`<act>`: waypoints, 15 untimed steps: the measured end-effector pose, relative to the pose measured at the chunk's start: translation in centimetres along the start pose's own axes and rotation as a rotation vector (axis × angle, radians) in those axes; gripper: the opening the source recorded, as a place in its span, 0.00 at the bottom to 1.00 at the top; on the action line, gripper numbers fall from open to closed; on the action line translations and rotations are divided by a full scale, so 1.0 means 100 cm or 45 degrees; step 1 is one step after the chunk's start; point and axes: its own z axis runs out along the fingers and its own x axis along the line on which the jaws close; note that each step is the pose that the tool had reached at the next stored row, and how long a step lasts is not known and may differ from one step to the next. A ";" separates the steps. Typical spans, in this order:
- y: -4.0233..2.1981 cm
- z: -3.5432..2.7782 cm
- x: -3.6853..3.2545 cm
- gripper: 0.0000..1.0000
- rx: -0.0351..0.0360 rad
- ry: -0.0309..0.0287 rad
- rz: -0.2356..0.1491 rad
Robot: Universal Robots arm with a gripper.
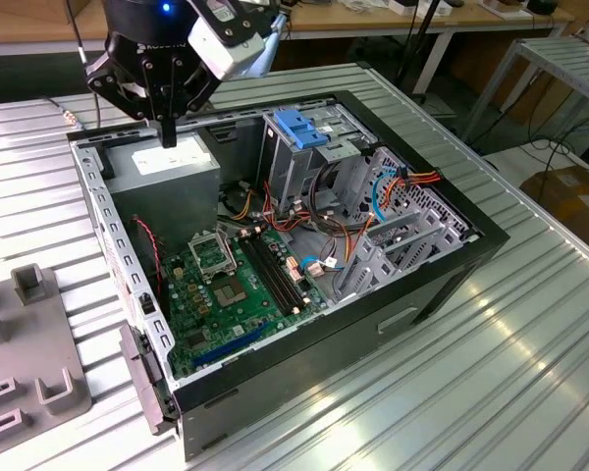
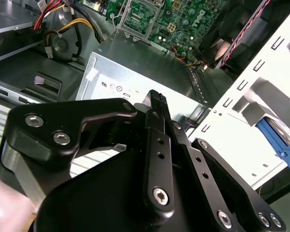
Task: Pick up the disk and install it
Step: 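Reach for the disk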
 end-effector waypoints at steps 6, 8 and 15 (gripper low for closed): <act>-0.0002 -0.0001 0.0030 0.10 -0.0001 0.0001 0.000; -0.0003 -0.0001 0.0039 0.10 0.0000 0.0000 0.000; -0.0005 -0.0002 0.0069 0.10 0.0001 0.0001 0.000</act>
